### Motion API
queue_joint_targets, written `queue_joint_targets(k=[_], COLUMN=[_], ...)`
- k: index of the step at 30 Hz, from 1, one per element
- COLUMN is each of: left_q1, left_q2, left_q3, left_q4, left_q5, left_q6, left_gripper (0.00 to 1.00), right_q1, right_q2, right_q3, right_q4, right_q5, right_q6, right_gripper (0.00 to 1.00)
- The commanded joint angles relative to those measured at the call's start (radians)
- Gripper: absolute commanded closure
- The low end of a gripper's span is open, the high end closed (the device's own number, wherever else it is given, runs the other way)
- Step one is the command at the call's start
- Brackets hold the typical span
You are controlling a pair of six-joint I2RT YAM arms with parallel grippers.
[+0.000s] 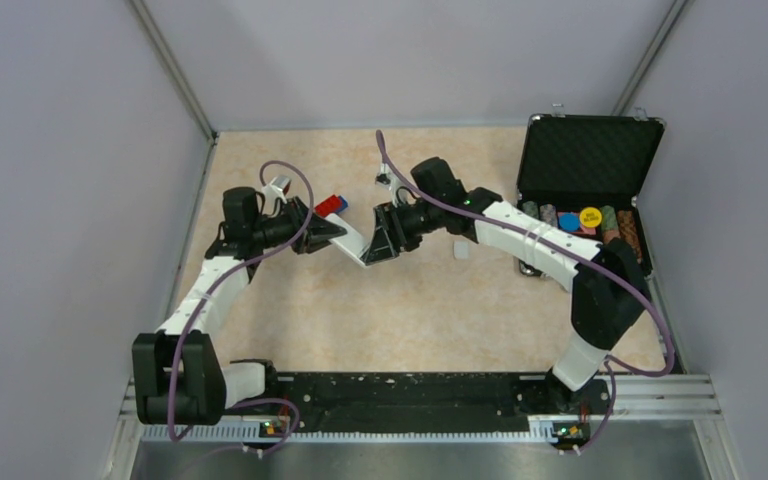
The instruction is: Load the batteries into the remote control
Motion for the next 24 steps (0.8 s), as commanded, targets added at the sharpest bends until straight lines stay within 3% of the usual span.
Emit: queue_joint_targets(k=[1,13,24], left_q1=[-0.003,-0.003,-0.004], left_q2=[-0.007,-0.007,-0.007], left_q3=[0.003,0.017,0.008], left_q4=[0.116,0.128,0.290], left_q5=[0.098,0.159,0.220], left_q6=[-0.053,-0.032,-0.136], left_gripper=[1.00,1.00,1.00], right_q1=[0.002,-0.026,-0.061], right_q2=[0.030,0.035,0.020], right_q3=[0.025,-0.013,-0.076], right_q4=[0.015,0.071,0.156], right_q5=[0.037,0.026,-0.025], right_q6=[-0.008,0.054,0.139], right_gripper=[0.44,0.64,0.64])
